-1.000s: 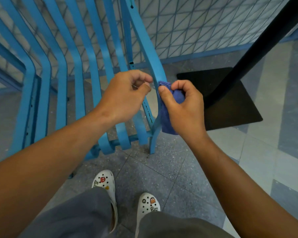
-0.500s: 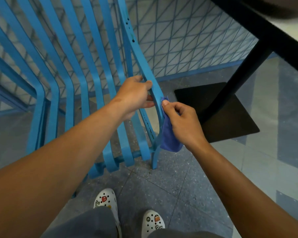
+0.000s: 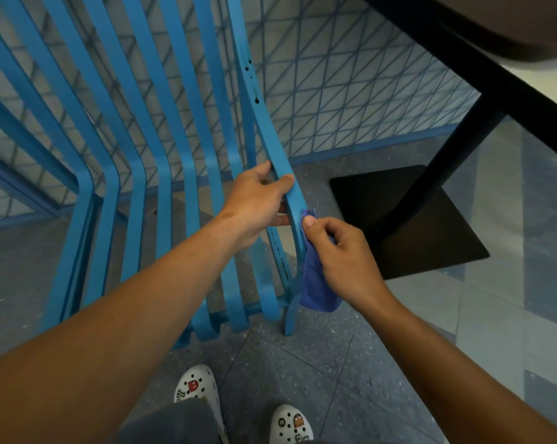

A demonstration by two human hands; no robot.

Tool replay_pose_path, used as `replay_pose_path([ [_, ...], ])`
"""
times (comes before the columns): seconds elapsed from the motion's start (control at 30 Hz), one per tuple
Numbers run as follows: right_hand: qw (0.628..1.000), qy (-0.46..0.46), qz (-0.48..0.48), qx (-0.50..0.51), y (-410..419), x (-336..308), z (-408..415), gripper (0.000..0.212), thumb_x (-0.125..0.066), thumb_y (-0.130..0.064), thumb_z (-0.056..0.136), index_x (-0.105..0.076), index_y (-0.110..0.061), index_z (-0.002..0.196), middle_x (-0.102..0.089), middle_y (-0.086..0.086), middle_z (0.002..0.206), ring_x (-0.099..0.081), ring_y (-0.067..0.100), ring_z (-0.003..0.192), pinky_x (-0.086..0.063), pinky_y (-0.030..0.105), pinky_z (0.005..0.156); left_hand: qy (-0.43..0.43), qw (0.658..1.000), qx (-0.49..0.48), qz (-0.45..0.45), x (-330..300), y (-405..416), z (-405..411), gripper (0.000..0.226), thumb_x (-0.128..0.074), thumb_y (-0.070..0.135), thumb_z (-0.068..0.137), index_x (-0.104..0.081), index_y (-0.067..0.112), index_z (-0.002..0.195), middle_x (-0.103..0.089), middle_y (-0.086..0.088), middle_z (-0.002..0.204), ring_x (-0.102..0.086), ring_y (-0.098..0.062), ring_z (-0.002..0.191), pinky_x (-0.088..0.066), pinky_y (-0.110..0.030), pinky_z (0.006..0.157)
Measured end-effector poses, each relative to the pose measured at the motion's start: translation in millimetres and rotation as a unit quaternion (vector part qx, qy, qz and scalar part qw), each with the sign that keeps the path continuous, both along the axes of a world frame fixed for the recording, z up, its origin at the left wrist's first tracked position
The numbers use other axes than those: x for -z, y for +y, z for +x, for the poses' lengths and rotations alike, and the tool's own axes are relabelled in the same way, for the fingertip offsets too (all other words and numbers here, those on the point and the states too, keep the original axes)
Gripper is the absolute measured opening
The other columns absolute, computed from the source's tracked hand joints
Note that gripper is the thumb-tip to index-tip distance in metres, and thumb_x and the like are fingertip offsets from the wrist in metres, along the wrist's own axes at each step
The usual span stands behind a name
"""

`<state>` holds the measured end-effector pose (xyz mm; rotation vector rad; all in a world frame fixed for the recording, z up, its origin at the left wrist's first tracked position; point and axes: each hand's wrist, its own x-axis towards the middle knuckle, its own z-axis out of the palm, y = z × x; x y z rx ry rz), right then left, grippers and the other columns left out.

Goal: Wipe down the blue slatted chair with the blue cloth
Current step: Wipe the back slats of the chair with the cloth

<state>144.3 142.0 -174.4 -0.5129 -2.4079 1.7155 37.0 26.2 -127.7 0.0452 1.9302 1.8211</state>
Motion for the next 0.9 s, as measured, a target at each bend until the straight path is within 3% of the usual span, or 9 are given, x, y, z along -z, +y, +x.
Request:
replay_pose_path([
  [0.2, 1.000, -0.003, -0.021, 0.002, -15, 1, 14, 0.036, -0.057, -0.053, 0.096, -0.068, -0.019, 0.089, -0.071, 0.001, 0.083, -0.070, 0.019, 0.080, -0.057, 0.051, 0.074, 0.028, 0.999, 0.039, -0.025, 0, -18, 9, 0.018, -0.059, 0.018, 0.102, -0.064, 0.012, 0.118, -0.070, -0.008, 0.084, -0.073, -0.018, 0.067, -0.059, -0.029, 0.061],
  [0.37, 0.999, -0.009, -0.042, -0.011, -28, -3, 28, 0.030, -0.060, -0.045, 0.096, -0.067, -0.016, 0.090, -0.070, -0.004, 0.081, -0.069, 0.011, 0.076, -0.059, 0.034, 0.069, 0.036, 0.996, 0.077, -0.028, 1, -36, 18, 0.025, -0.058, 0.017, 0.103, -0.062, 0.018, 0.127, -0.070, -0.016, 0.089, -0.072, -0.018, 0.070, -0.060, -0.034, 0.066],
  [0.57, 0.996, -0.018, -0.059, -0.056, -48, -5, 45, 0.028, -0.063, -0.044, 0.094, -0.065, -0.016, 0.089, -0.069, -0.005, 0.082, -0.069, 0.010, 0.081, -0.059, 0.033, 0.071, 0.029, 0.994, 0.107, -0.026, -1, -64, 31, 0.030, -0.059, 0.016, 0.102, -0.062, 0.022, 0.131, -0.066, -0.031, 0.108, -0.071, -0.032, 0.084, -0.063, -0.049, 0.076],
  [0.7, 0.993, -0.024, -0.051, -0.099, -59, -8, 49, 0.025, -0.067, -0.041, 0.093, -0.065, -0.017, 0.087, -0.070, -0.004, 0.083, -0.069, 0.009, 0.080, -0.059, 0.035, 0.074, 0.035, 0.990, 0.133, -0.042, -3, -85, 36, 0.032, -0.059, 0.019, 0.102, -0.062, 0.027, 0.132, -0.066, -0.029, 0.112, -0.071, -0.038, 0.093, -0.064, -0.046, 0.076],
  [0.77, 0.991, -0.031, -0.054, -0.118, -62, -9, 47, 0.023, -0.069, -0.040, 0.092, -0.067, -0.018, 0.086, -0.072, -0.004, 0.084, -0.070, 0.009, 0.082, -0.059, 0.039, 0.078, 0.036, 0.988, 0.141, -0.059, -5, -93, 36, 0.035, -0.059, 0.021, 0.101, -0.061, 0.030, 0.135, -0.068, -0.024, 0.113, -0.071, -0.036, 0.097, -0.063, -0.037, 0.071],
  [0.9, 0.992, -0.039, -0.072, -0.098, -65, -10, 43, 0.026, -0.072, -0.044, 0.088, -0.067, -0.019, 0.084, -0.074, -0.003, 0.081, -0.072, 0.012, 0.078, -0.061, 0.042, 0.076, 0.027, 0.986, 0.135, -0.097, -9, -103, 26, 0.038, -0.054, 0.025, 0.103, -0.056, 0.026, 0.142, -0.070, -0.014, 0.112, -0.070, -0.021, 0.080, -0.060, -0.028, 0.065],
])
